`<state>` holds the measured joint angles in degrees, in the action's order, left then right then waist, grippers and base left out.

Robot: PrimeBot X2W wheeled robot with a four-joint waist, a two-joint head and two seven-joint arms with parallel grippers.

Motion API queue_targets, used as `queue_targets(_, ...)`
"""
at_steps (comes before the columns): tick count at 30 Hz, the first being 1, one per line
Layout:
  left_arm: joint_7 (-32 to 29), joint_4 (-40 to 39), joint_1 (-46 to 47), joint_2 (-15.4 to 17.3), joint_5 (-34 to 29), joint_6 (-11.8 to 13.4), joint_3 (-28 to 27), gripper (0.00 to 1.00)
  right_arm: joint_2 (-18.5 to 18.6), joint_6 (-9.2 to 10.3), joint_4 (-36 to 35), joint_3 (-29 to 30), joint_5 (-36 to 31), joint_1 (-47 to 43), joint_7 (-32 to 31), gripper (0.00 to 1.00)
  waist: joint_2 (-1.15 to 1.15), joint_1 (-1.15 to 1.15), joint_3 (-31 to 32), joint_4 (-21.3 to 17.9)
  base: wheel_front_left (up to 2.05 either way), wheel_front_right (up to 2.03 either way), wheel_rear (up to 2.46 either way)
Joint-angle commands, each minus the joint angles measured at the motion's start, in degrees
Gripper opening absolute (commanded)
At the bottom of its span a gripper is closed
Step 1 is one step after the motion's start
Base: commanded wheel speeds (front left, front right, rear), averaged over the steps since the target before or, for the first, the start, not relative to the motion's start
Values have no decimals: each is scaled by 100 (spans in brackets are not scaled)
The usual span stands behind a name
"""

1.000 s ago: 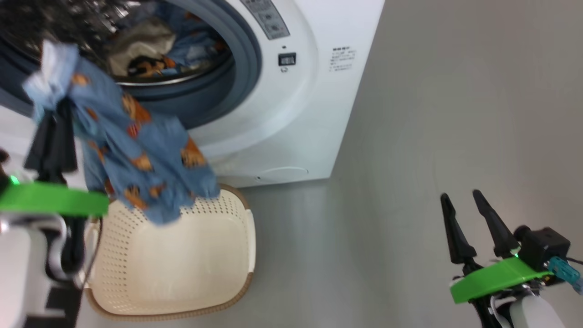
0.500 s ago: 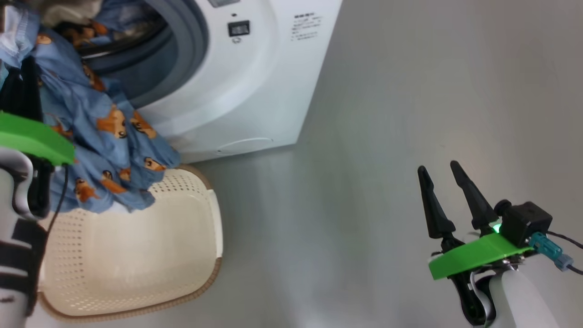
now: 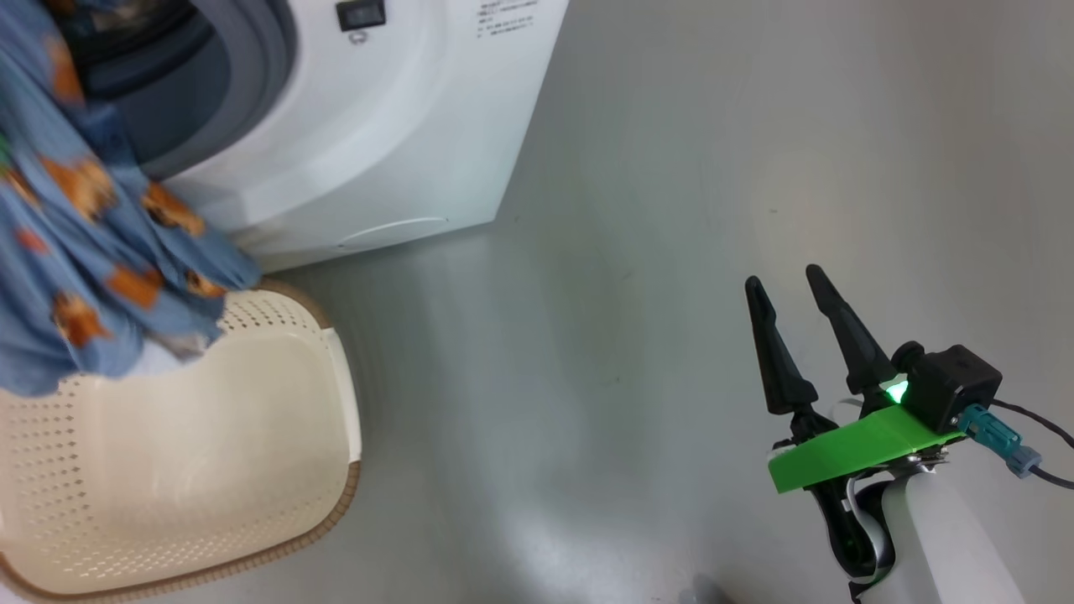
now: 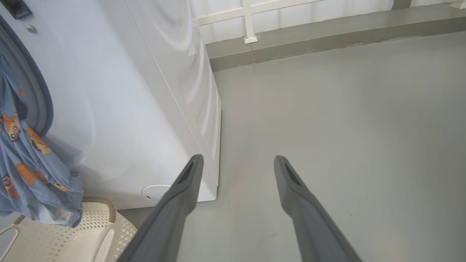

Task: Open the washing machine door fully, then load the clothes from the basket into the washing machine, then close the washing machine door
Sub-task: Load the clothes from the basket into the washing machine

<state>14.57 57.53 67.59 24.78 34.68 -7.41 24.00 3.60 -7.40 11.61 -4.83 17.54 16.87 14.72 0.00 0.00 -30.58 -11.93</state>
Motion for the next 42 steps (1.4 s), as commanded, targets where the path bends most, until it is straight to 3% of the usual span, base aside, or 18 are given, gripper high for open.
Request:
queue_targets(1,37,-248,345,423,-75,34,-264,0,-29,-9,-152,-135,-65,20,28,100,0,0,-125,-81,0,0,0)
queue_targets(7,41,-1361,259,455,-737,197,-1222,0,-56,-9,-186,-148,-65,92,28,100,0,0,-248,-148,0,0,0)
queue_targets(11,41,-1107,-40,275,-1003,97,-1383,0,-64,-9,-182,-141,-68,82,28,100,0,0,-234,-149,0,0,0)
queue_targets(12,41,-932,-84,210,-979,77,-1420,18,-65,-9,-177,-140,-68,76,28,100,0,0,-223,-145,0,0,0)
queue_targets(13,41,-812,-93,187,-1033,55,-1383,47,-66,-9,-171,-138,-69,69,28,100,0,0,-214,-139,0,0,0)
queue_targets(14,42,-715,-92,183,-1114,42,-1336,97,-67,-9,-164,-141,-70,66,28,100,0,0,-202,-135,0,0,0)
queue_targets(15,42,-567,-91,150,-1118,31,-1324,100,-68,-9,-157,-148,-70,68,28,100,0,0,-191,-130,0,0,0)
queue_targets(20,42,-145,21,43,-1143,-1,-1281,100,-70,-9,-143,-170,-89,88,28,100,0,0,-128,-78,0,0,0)
queue_targets(28,42,-106,-86,-68,-1002,-6,-1194,100,-71,-9,-133,-166,-113,92,28,100,0,0,-71,-18,0,0,0)
queue_targets(42,42,-806,-844,-356,-558,-7,-1543,100,-27,-9,-159,-74,-168,77,28,100,0,0,5,265,0,0,0)
